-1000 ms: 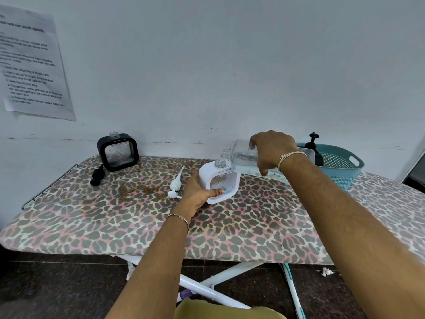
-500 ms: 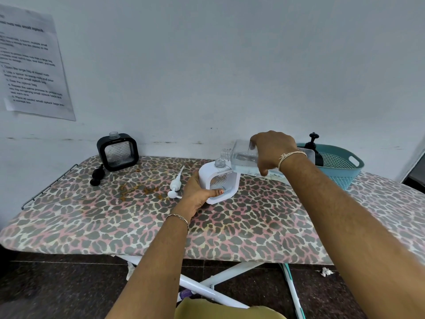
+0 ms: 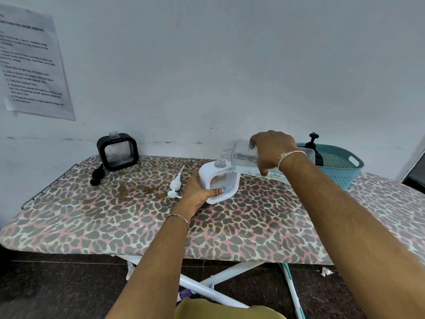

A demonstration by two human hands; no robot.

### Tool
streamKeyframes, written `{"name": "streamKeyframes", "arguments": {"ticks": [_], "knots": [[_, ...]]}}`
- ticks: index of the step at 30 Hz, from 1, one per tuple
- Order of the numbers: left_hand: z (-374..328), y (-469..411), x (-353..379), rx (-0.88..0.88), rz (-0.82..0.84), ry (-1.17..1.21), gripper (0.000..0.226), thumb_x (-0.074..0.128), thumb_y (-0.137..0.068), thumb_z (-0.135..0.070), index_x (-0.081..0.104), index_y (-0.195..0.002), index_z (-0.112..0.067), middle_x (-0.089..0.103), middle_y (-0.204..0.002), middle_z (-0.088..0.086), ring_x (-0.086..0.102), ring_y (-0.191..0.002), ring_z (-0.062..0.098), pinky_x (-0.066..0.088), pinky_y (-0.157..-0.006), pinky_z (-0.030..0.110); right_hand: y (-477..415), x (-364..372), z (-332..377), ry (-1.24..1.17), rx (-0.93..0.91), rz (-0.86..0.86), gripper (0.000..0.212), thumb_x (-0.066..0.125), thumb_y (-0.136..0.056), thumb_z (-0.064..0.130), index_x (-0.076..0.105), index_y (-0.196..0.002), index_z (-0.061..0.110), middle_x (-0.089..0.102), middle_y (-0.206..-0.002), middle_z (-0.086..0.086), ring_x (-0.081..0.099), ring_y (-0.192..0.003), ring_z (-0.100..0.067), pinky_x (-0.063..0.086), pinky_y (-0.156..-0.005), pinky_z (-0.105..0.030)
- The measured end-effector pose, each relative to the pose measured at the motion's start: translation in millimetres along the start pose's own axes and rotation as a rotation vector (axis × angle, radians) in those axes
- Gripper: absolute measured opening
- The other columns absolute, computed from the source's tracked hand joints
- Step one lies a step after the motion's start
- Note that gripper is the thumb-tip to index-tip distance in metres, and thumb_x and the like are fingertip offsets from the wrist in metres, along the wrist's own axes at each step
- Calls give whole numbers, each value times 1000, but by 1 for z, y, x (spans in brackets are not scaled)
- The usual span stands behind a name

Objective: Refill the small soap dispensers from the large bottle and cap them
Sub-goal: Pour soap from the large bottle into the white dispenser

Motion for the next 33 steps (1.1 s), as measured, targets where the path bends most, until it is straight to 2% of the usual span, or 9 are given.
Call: {"name": "streamKeyframes", "arguments": {"ticks": [5,15,33], "knots": [[0,0,0,-5,1,-5,83,91,-55,-7,51,-127,-23,64,-119,-2,59,-110,16,49,-97,35,0,0,0,2,0,3,73,87,-60,17,56,-125,23,63,-117,-2,61,-107,-26,41,-73,-31],[1,-1,0,-15,-3,0,85,92,-53,-8,52,-127,-24,65,-119,-2,59,-111,17,49,-99,41,0,-1,1,3,1,5,71,87,-59,17,57,-123,23,64,-115,-2,61,-105,-25,42,-72,-31],[2,-2,0,0,-4,7,85,92,-54,-8,53,-128,-22,65,-119,-3,60,-109,15,50,-95,36,0,-2,1,11,6,17,71,87,-60,16,56,-124,23,63,-117,-2,61,-108,-25,43,-75,-31]]}}
Point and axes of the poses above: each hand's wrist, its own y-axis away from the middle knuckle, its own x-axis out of the palm, z = x × y, the point moved 3 cm from there along -y, towards the middle knuckle
